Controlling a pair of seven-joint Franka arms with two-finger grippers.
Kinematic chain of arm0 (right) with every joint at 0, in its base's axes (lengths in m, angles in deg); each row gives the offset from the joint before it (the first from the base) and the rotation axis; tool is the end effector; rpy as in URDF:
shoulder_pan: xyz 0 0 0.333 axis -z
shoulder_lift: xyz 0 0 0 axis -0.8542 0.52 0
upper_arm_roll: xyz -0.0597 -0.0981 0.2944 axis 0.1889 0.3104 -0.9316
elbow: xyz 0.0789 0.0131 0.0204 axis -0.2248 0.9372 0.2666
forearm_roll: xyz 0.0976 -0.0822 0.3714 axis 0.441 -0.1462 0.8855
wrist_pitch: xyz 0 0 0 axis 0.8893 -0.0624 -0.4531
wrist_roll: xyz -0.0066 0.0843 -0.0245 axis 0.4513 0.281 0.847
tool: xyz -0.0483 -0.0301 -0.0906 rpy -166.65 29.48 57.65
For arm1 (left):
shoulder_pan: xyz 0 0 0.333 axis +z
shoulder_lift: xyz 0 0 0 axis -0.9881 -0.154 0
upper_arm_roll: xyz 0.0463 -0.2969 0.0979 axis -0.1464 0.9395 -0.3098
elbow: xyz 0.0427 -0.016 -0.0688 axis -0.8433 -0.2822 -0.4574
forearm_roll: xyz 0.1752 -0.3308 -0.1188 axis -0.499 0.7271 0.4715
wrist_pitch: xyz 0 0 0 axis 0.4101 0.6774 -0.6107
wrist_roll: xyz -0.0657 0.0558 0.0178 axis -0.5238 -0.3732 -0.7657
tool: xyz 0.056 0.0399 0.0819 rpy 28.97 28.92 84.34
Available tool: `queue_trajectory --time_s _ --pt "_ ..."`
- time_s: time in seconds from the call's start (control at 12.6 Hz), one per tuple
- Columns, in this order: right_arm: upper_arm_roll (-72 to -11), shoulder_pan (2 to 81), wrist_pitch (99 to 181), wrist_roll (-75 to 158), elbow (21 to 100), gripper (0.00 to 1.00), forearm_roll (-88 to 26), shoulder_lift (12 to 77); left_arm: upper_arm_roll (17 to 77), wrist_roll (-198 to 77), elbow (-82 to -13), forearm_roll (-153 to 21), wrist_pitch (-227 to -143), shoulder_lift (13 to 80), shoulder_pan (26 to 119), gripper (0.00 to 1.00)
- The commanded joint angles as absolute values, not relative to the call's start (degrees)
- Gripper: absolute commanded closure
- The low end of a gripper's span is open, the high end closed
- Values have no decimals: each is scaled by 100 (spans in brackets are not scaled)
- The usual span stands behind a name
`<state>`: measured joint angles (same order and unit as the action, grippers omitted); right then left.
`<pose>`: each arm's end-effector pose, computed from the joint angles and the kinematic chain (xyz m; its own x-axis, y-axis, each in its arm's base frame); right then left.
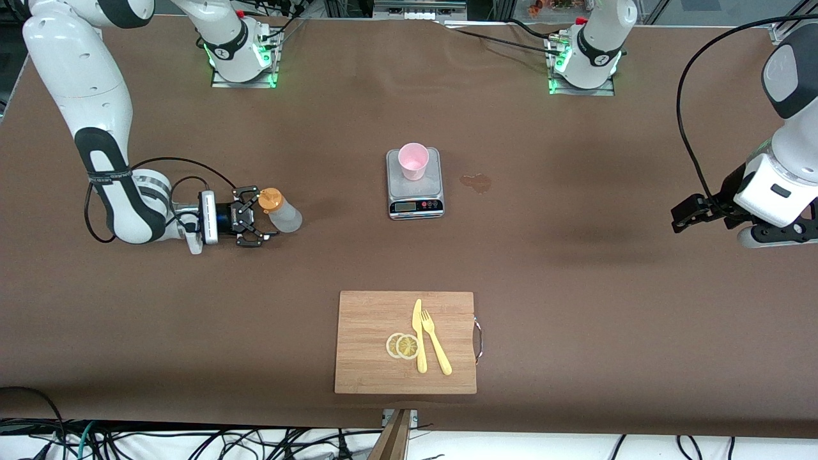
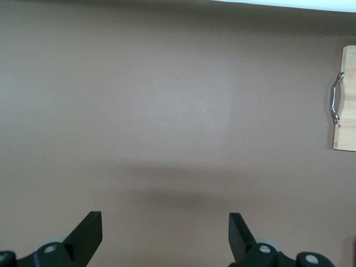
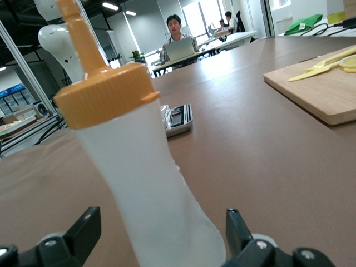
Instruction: Add sauce to pink cup with both arms
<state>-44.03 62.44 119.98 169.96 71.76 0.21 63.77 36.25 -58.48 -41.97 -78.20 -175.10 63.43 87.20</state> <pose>0.5441 0.0250 0.1025 0.2891 0.3346 0.8969 0.9382 0.0870 -0.3349 0.6162 -0.0065 0.5281 0.9910 0.1108 0.0748 0.1128 -0.9933 -0.0230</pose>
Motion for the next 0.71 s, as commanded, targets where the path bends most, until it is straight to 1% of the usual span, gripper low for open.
queue_trajectory --time_s 0.0,0.32,0.63 --pt "-4326 6342 12223 16380 7309 1 -459 5771 3631 -5913 -4217 -7761 -17343 6413 8765 0" --pt "-4115 6342 12216 14958 7327 1 -1074 5243 3622 -5668 -4199 -7753 -17028 6431 8774 0" --pt "-4000 6342 12268 13631 7537 1 -1137 4926 3587 -5508 -4190 -7753 -16737 6439 8852 0"
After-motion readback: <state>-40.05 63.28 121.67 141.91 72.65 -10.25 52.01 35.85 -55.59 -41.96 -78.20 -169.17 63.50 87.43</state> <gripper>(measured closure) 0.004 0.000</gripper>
